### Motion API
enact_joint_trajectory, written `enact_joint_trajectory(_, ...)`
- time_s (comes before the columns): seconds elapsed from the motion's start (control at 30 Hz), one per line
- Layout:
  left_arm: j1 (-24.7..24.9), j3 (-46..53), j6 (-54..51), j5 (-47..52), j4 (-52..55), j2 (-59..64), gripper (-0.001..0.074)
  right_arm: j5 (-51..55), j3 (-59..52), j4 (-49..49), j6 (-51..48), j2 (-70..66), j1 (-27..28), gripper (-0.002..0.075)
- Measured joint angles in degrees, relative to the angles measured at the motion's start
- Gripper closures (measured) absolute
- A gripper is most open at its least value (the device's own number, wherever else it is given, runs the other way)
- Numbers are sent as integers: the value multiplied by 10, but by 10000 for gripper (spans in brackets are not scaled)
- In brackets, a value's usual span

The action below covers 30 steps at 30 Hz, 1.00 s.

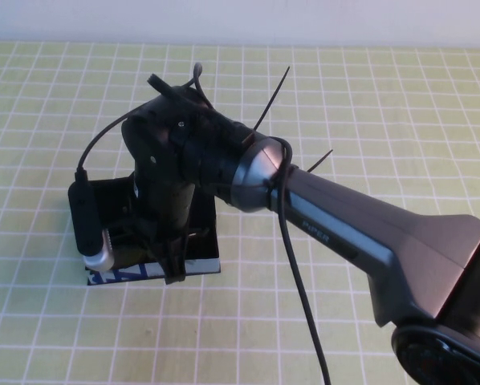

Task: Return glasses to glasses case
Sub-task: Place the glasses in the glasses case

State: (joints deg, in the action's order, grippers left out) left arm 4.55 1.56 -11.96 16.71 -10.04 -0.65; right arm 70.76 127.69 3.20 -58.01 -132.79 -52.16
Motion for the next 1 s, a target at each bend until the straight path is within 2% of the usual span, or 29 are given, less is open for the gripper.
enact_joint_trajectory(1.0, 0, 0, 0, 1, 0, 0, 739, -1, 5, 13, 45, -8, 6, 711)
